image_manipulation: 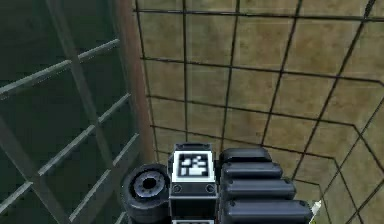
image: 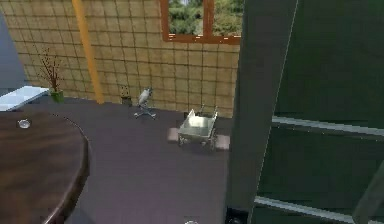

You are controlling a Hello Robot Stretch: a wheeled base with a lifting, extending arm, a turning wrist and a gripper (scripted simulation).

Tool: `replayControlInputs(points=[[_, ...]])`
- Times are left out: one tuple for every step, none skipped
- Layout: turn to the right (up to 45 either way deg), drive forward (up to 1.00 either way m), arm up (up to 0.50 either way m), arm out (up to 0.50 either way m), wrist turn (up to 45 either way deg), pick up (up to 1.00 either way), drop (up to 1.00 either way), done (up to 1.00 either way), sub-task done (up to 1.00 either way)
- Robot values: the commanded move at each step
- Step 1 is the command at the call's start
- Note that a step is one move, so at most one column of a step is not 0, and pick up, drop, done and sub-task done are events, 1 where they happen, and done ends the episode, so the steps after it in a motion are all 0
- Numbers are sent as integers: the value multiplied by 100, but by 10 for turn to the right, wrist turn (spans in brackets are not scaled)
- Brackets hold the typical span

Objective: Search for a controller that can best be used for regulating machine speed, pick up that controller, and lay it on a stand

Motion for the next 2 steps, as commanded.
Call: replayControlInputs(points=[[450,0,0,0,0,0,0,0,0],[450,0,0,0,0,0,0,0,0]])
